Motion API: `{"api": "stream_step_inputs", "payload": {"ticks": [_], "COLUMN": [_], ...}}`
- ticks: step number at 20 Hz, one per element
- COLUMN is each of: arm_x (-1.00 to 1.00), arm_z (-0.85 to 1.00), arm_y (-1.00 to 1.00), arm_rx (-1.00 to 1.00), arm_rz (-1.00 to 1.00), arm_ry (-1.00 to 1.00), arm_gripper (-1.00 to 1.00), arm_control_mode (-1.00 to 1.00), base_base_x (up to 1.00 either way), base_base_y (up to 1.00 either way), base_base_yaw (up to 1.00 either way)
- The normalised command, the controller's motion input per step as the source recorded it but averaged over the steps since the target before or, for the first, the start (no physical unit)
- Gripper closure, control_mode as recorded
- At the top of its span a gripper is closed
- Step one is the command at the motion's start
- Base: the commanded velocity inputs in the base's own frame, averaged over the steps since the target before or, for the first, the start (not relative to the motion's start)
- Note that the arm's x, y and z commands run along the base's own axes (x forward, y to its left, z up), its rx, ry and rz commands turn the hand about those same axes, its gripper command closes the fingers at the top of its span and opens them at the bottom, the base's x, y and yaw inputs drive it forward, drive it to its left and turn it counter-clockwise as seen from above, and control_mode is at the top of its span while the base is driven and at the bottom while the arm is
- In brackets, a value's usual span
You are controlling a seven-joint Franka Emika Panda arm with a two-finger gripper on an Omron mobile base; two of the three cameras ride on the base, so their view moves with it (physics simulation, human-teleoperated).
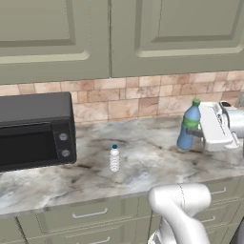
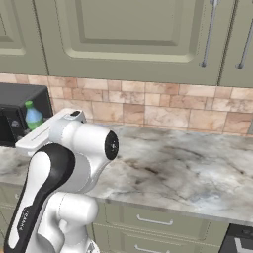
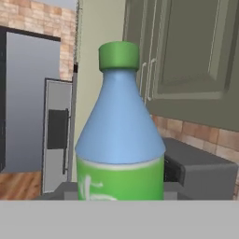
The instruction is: Take the bottled waters from the counter and place them in the freezer to freeze. Close the freezer door after placing the bottles.
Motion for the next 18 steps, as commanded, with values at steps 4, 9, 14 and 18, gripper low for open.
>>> {"api": "stream_step_inputs", "payload": {"ticks": [4,9,14,18], "arm_x": [0.0,0.0,0.0,0.0], "arm_z": [0.0,0.0,0.0,0.0], "arm_y": [-0.03,0.0,0.0,0.0], "arm_rx": [0.02,0.0,0.0,0.0], "arm_rz": [0.01,0.0,0.0,0.0], "arm_ry": [0.0,0.0,0.0,0.0], "arm_gripper": [1.0,1.0,1.0,1.0], "arm_control_mode": [-1.0,-1.0,-1.0,1.0], "base_base_x": [0.0,0.0,0.0,-0.2], "base_base_y": [0.0,0.0,0.0,0.0], "base_base_yaw": [0.0,0.0,0.0,0.0]}}
